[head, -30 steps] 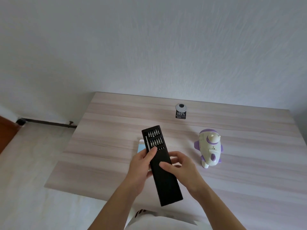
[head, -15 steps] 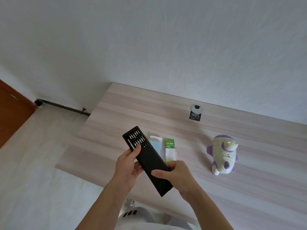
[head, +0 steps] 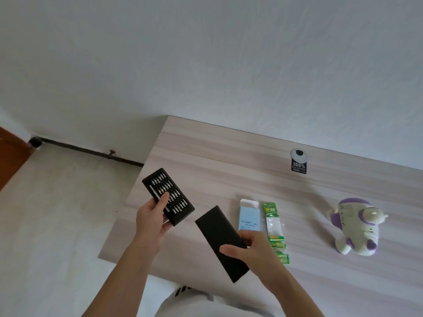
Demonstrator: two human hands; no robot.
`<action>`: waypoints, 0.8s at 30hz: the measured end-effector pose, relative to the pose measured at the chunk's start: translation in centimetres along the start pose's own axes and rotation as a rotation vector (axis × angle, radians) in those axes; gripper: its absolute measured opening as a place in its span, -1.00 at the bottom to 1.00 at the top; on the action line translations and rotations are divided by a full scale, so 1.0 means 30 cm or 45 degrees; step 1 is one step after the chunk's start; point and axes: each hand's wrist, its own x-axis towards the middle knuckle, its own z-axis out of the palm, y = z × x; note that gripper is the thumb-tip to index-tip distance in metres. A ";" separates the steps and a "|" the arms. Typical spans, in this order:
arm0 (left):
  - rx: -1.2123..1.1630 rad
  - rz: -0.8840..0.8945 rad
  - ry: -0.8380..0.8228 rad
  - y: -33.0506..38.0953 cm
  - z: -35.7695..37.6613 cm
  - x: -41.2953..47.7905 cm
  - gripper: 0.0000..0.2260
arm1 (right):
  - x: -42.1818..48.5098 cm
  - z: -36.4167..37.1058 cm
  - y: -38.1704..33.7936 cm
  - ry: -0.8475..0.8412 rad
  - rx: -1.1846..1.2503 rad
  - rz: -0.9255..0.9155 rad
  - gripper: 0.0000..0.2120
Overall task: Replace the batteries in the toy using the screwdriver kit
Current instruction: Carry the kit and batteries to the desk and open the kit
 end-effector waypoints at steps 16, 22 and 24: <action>0.310 -0.229 -0.301 -0.012 -0.185 0.195 -0.83 | 0.447 0.275 0.100 0.567 0.059 0.301 -0.67; 0.320 -0.267 -0.333 -0.033 -0.208 0.203 -0.83 | 0.464 0.312 0.117 0.690 -0.141 0.295 -0.66; 0.322 -0.278 -0.343 -0.040 -0.207 0.204 -0.81 | 0.464 0.315 0.119 0.739 -0.261 0.297 -0.64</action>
